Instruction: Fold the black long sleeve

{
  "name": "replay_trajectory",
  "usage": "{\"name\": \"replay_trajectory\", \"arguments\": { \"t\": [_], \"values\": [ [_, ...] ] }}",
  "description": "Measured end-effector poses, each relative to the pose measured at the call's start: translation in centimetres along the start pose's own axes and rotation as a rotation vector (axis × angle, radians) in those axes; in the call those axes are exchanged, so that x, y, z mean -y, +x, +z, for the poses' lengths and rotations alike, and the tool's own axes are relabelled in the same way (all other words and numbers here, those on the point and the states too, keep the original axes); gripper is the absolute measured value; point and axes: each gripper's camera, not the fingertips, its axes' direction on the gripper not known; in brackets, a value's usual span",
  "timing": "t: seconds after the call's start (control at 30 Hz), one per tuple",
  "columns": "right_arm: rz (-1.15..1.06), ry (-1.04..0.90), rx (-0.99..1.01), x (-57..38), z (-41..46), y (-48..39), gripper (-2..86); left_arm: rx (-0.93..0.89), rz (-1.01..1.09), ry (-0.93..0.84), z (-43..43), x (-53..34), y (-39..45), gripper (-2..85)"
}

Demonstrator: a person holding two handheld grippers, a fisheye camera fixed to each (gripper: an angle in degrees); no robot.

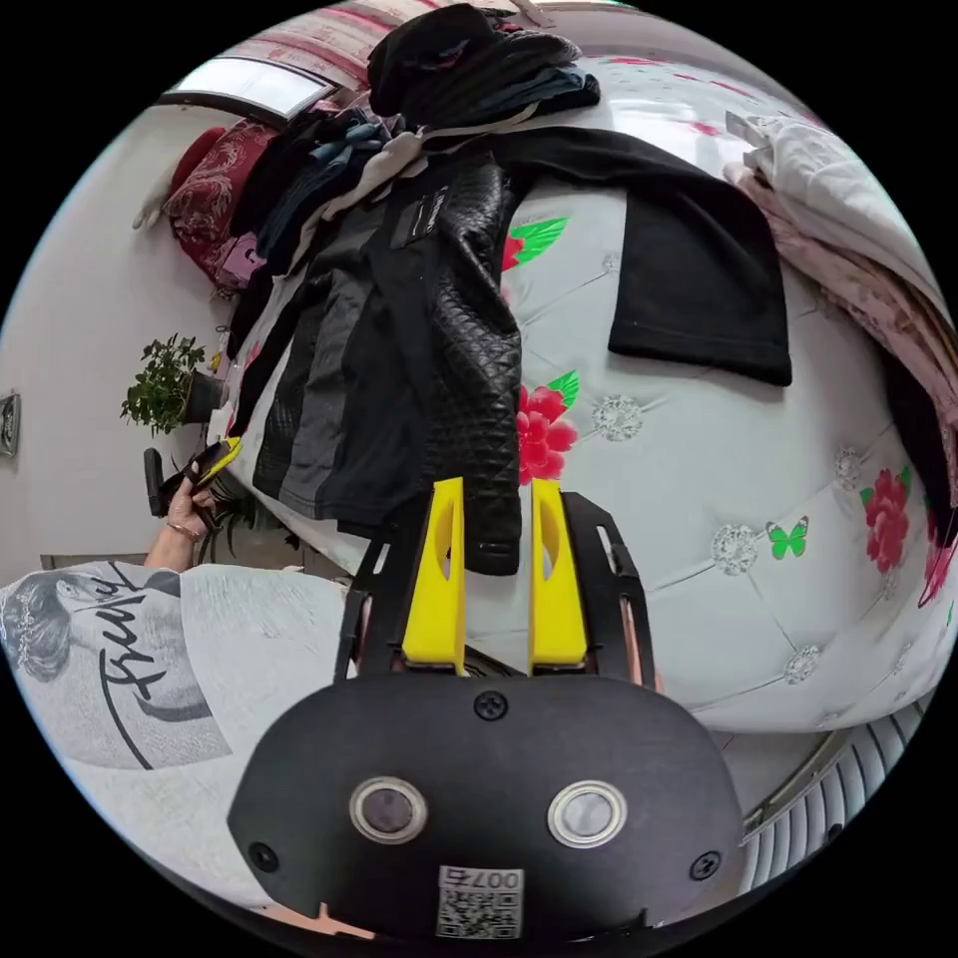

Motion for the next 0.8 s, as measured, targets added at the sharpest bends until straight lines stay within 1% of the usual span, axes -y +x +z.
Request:
{"name": "replay_trajectory", "arguments": {
  "t": [0.03,0.07,0.1,0.17,0.2,0.23,0.27,0.3,0.4,0.47,0.5,0.57,0.63,0.7,0.8],
  "values": [
    [-0.027,-0.038,0.001,-0.2,0.8,-0.3,3.0,0.019,0.032,-0.075,1.8,-0.7,2.0,9.2],
    [-0.040,-0.057,-0.009,-0.2,1.2,-0.5,2.8,0.108,0.065,-0.057,2.0,-1.2,3.9,4.7],
    [-0.062,-0.085,-0.053,-0.4,1.9,-1.0,2.2,0.204,0.179,-0.057,1.8,-1.1,6.4,1.9],
    [-0.131,-0.108,-0.094,-0.6,1.6,-1.9,1.4,0.275,0.292,-0.134,1.2,0.3,8.8,0.4],
    [-0.184,-0.082,-0.119,-0.9,0.2,-2.6,1.0,0.256,0.294,-0.149,0.3,0.9,8.9,0.1],
    [-0.224,-0.034,-0.122,-1.5,-1.9,-3.1,0.8,0.145,0.255,-0.110,-2.8,1.8,8.3,-0.3],
    [-0.243,-0.007,-0.115,-1.9,-3.2,-3.3,0.8,0.035,0.196,-0.019,-7.1,1.9,7.0,-0.5],
    [-0.286,0.050,-0.105,-3.0,-5.8,-3.9,0.7,-0.034,0.152,0.052,-10.9,1.3,5.7,-0.6],
    [-0.398,0.176,-0.123,-6.8,-10.9,-5.7,0.9,-0.067,0.104,0.130,-15.9,-1.5,4.0,-0.7],
    [-0.438,0.244,-0.115,-9.1,-12.1,-6.2,1.6,-0.083,0.026,0.103,-16.8,-3.9,2.1,-0.7],
    [-0.428,0.262,-0.146,-10.3,-11.8,-5.9,2.2,-0.100,-0.018,0.087,-16.5,-4.8,1.0,-0.7],
    [-0.376,0.233,-0.192,-11.3,-9.9,-4.5,3.7,-0.148,-0.076,0.087,-16.2,-5.3,0.0,-0.7],
    [-0.287,0.116,-0.140,-11.9,-6.5,-2.1,6.0,-0.150,-0.098,0.079,-16.2,-4.9,-0.2,-0.7],
    [-0.278,0.072,-0.103,-12.5,-4.3,-1.7,7.0,-0.096,-0.078,0.048,-16.7,-3.4,0.5,-0.6],
    [-0.332,0.041,-0.144,-12.8,-1.2,-3.1,7.2,-0.087,-0.052,0.047,-18.2,-2.0,1.1,-0.6]
  ]
}}
